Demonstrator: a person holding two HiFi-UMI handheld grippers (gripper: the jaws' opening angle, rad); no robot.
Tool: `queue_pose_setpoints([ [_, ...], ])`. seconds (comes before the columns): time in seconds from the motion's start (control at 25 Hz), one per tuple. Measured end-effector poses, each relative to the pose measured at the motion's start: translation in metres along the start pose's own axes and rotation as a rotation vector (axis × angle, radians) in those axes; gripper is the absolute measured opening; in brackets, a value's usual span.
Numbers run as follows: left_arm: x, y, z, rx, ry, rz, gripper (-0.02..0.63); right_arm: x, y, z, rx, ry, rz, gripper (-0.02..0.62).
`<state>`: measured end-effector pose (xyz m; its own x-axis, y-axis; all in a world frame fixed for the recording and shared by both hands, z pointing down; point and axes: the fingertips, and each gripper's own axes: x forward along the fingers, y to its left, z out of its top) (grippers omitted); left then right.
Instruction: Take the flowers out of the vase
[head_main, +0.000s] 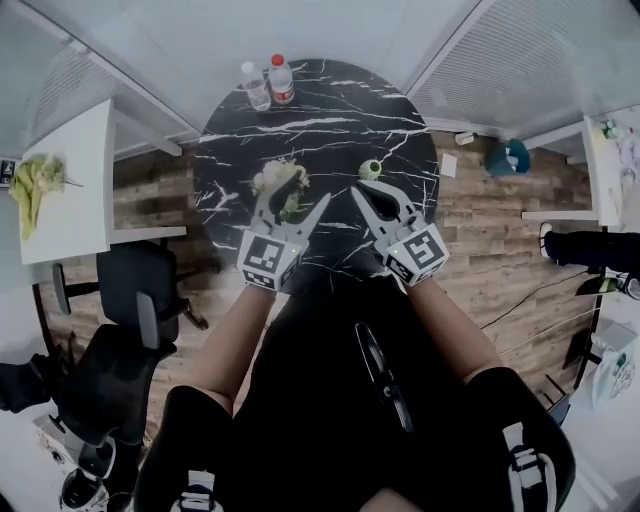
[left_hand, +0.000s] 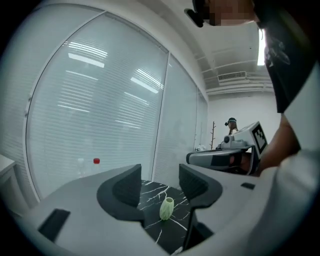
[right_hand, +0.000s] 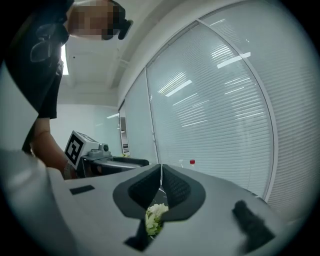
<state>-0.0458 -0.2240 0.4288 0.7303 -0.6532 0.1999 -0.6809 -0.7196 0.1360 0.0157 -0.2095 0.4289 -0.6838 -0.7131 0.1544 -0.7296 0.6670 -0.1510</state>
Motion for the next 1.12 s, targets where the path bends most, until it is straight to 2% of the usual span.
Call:
queue_pose_setpoints([
  [0.08,-0.006,-0.010,0.020,0.035,-0.035,-0.024,0.190,-0.006,0.007,0.015,0.000,-0.026,0.023,0.020],
  [0.2,-0.015,-0.023,0.041,0.049,-0.079,-0.054,0.146,-0.015,0.018,0.035,-0.008,-0.062,0.044,0.020],
  [0.32,-0.023,-0.031,0.057,0.038,-0.121,-0.078,0.071,-0.021,0.026,0.049,-0.036,-0.082,0.057,0.020],
  [0.44,-0.027,-0.036,0.069,0.047,-0.134,-0.085,0.029,-0.022,0.032,0.057,-0.070,-0.082,0.075,0.020],
  [0.6,-0.026,-0.039,0.078,0.066,-0.160,-0.080,0.014,-0.020,0.037,0.066,-0.093,-0.085,0.098,0.020],
  [0.92,-0.026,-0.049,0.077,0.066,-0.148,-0.109,0.012,-0.022,0.039,0.085,-0.133,-0.114,0.096,0.020],
  [1.12,-0.027,-0.056,0.083,0.085,-0.162,-0.125,0.012,-0.025,0.038,0.085,-0.102,-0.119,0.090,0.020],
])
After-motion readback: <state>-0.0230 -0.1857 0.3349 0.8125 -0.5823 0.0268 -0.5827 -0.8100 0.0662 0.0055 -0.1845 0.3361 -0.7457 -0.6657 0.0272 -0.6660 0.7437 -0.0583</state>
